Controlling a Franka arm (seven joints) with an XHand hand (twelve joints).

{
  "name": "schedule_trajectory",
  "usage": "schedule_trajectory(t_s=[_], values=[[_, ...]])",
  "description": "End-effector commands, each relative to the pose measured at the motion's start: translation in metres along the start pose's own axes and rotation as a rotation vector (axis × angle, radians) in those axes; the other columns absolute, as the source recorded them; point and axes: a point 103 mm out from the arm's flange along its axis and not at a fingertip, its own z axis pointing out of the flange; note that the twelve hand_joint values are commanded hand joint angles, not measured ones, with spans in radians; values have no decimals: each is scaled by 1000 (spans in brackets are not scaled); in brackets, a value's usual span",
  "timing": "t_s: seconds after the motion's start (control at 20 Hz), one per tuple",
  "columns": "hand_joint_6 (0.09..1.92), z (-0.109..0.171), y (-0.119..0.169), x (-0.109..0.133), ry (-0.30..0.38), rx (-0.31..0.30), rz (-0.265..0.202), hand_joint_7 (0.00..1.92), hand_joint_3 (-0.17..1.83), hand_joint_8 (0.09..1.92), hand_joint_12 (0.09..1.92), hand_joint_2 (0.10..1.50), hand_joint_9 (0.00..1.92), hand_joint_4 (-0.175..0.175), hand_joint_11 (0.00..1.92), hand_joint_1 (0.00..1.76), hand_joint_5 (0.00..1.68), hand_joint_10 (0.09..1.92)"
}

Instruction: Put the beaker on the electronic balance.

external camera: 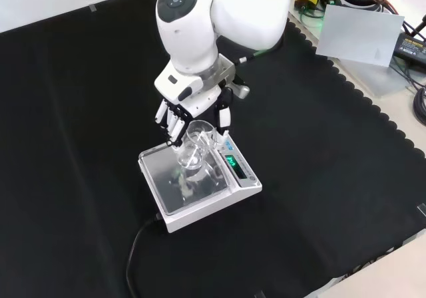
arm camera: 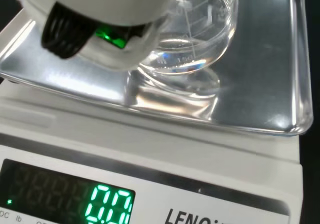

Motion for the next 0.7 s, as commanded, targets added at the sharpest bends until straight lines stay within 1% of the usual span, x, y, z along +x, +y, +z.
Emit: schedule_trajectory(t_s=[0.05,0.25,0.6,0.7], values=[[934,5,1,1,-4,13,-6,1097,636,733,1264,504,1118,-48,679,1120,878,580],[932,9,3,1,-7,18,-6,1096,637,735,1264,504,1118,-51,676,1120,881,580],[930,25,15,6,-7,42,-8,1092,639,738,1264,503,1113,-52,665,1121,881,578],[944,27,16,6,-7,49,-5,1074,640,745,1272,501,1101,-60,653,1118,825,583]])
